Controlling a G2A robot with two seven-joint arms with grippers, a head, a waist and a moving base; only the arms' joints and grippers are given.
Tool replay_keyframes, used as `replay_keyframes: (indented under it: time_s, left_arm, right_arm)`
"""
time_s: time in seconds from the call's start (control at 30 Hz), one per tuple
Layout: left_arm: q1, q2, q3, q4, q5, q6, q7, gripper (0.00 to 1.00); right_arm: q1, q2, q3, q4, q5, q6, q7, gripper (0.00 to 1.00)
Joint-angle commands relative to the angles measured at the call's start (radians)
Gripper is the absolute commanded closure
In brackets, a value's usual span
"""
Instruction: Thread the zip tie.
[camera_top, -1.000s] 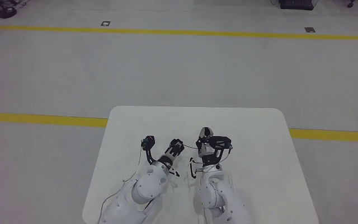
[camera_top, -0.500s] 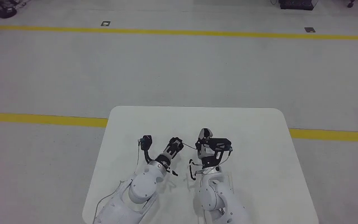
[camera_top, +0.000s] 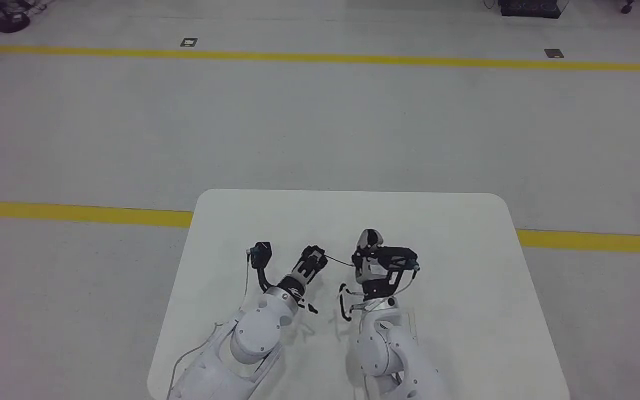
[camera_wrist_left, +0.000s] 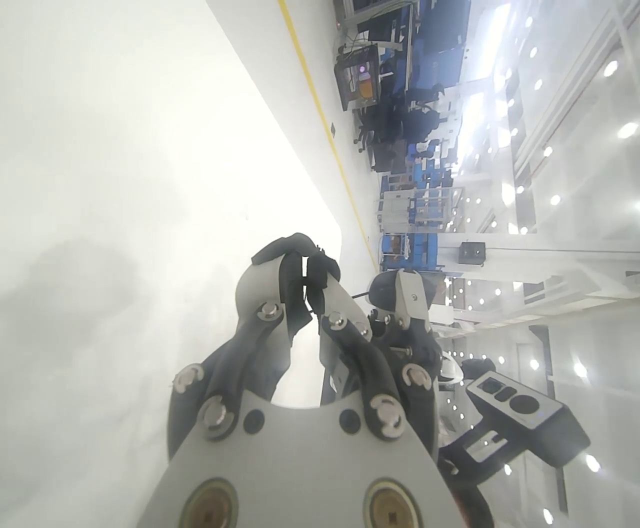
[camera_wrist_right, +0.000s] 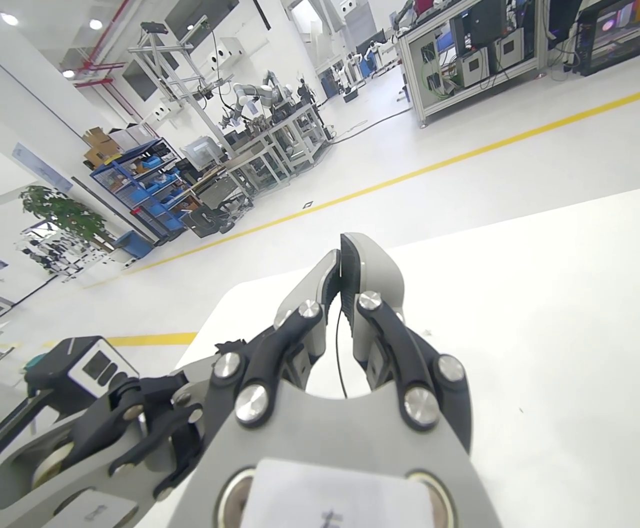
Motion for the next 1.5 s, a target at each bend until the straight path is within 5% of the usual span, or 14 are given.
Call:
replay_keyframes:
  time_s: [0.0, 0.33, 0.77, 0.9, 1.0, 1.47]
  left_arm:
    - [-0.001, 0.0, 0.0, 0.001, -0.002, -0.005, 0.0, 1.0]
    - [0.017, 0.005, -0.038, -0.017, -0.108, -0.082, -0.055, 1.0]
    - [0.011, 0.006, -0.027, -0.007, -0.095, -0.068, -0.037, 1.0]
    - [0.006, 0.007, -0.027, -0.003, -0.135, -0.077, -0.081, 1.0]
    - [0.007, 0.01, -0.039, -0.004, -0.17, -0.084, -0.121, 1.0]
    - [0.009, 0.011, -0.04, -0.007, -0.145, -0.075, -0.092, 1.0]
  right_arm:
    - [0.0, 0.0, 0.004, -0.002, 0.008, -0.006, 0.002, 1.0]
    - [-0.008, -0.001, 0.009, 0.0, 0.064, -0.042, -0.006, 1.0]
    - [-0.035, 0.01, 0.058, -0.03, 0.161, -0.175, 0.012, 1.0]
    - [-0.047, 0.015, 0.077, -0.039, 0.199, -0.223, 0.015, 1.0]
    - [-0.053, 0.016, 0.086, -0.042, 0.212, -0.225, 0.003, 1.0]
    - [-0.038, 0.014, 0.077, -0.035, 0.218, -0.189, -0.001, 1.0]
